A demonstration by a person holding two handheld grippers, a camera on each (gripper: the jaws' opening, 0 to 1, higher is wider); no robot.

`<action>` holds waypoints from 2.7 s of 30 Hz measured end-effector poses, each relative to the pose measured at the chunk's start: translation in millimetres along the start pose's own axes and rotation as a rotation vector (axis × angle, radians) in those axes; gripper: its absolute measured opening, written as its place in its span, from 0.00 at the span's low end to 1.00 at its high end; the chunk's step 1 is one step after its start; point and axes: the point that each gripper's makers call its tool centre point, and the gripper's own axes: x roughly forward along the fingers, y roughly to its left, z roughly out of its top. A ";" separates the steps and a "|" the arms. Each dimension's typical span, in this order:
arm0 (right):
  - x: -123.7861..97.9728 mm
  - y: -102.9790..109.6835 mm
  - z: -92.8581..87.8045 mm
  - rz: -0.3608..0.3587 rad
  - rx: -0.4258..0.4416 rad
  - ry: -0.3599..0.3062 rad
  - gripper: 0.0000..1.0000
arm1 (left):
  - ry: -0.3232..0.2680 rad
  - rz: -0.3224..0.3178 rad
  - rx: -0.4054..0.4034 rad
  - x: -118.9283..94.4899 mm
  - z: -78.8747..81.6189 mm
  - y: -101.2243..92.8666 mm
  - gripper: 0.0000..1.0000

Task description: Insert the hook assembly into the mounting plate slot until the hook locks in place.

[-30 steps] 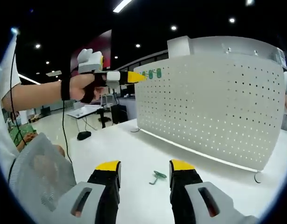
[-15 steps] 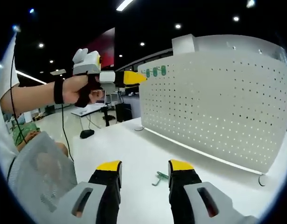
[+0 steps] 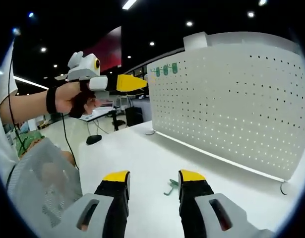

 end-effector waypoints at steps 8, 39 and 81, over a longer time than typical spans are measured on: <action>3.8 1.4 -4.3 0.020 0.015 0.007 0.39 | 0.021 -0.049 0.008 -6.2 -13.5 -13.4 0.71; 21.8 -7.1 -27.4 0.061 0.005 0.101 0.38 | 0.079 -0.092 -0.045 -30.4 -55.7 -47.0 0.80; 56.8 -32.5 -60.8 0.127 -0.092 0.276 0.32 | 0.130 -0.102 -0.120 -45.0 -97.0 -63.6 0.80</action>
